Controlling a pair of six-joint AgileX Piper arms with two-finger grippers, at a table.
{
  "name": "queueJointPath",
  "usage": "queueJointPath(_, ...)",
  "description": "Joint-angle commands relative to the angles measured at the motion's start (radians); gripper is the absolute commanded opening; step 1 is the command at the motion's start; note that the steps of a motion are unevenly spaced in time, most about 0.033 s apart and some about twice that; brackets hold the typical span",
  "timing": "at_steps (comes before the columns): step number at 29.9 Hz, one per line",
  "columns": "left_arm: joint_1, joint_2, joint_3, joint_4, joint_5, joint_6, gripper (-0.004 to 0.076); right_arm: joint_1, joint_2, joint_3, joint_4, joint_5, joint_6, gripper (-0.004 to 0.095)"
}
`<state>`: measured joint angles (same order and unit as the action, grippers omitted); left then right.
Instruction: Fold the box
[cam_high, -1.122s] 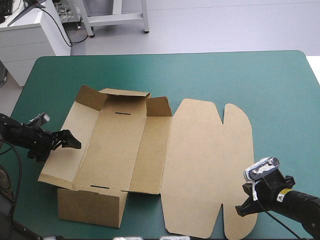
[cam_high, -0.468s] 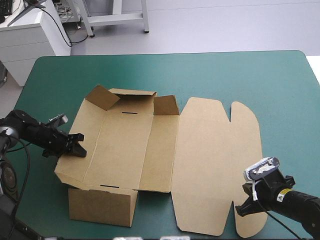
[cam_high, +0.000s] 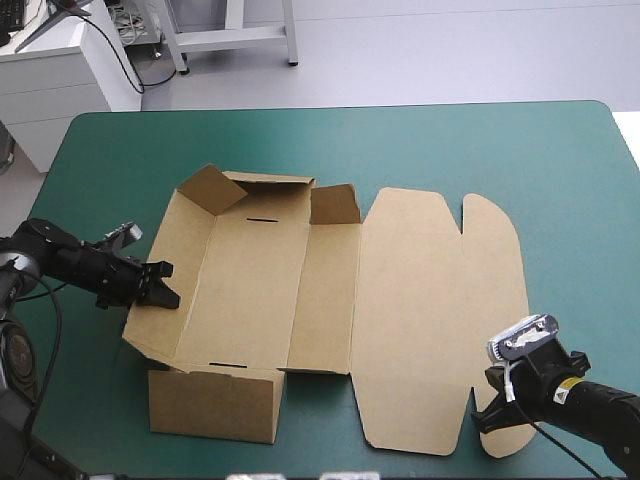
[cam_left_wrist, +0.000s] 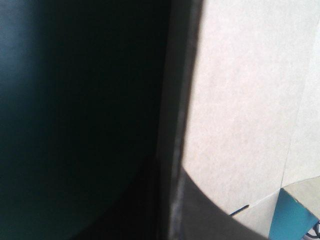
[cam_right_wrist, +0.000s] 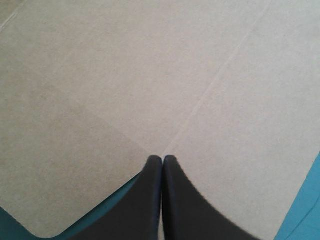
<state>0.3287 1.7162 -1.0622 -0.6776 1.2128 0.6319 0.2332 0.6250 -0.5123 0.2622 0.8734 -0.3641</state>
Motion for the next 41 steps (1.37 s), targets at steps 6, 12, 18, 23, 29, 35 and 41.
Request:
queueJointPath(6,-0.010,-0.050,-0.045,-0.068,0.088,0.010,-0.0008,-0.009,0.003,-0.131,0.002,-0.009,0.025,-0.0019)
queueJointPath(12,-0.073,-0.114,-0.109,-0.084,0.088,0.055,-0.0008,-0.009,0.003,-0.278,-0.031,0.074,0.027,-0.0019)
queueJointPath(18,-0.220,-0.164,-0.278,0.067,0.088,0.018,-0.0008,-0.009,0.003,-0.385,-0.084,0.102,0.030,-0.0019)
queueJointPath(23,-0.413,-0.168,-0.452,0.309,0.059,-0.058,-0.0008,-0.009,0.001,-0.426,-0.116,0.114,0.046,-0.0019)
queueJointPath(29,-0.627,-0.168,-0.560,0.529,-0.091,-0.080,-0.0008,-0.009,-0.003,-0.471,-0.173,0.114,0.056,-0.0019)
queueJointPath(35,-0.805,-0.158,-0.562,0.686,-0.287,-0.085,-0.0008,-0.009,-0.003,-0.534,-0.240,0.125,0.131,-0.0019)
queueJointPath(41,-0.939,-0.154,-0.562,0.970,-0.377,-0.164,-0.0008,-0.009,-0.003,-0.559,-0.262,0.123,0.138,-0.0019)
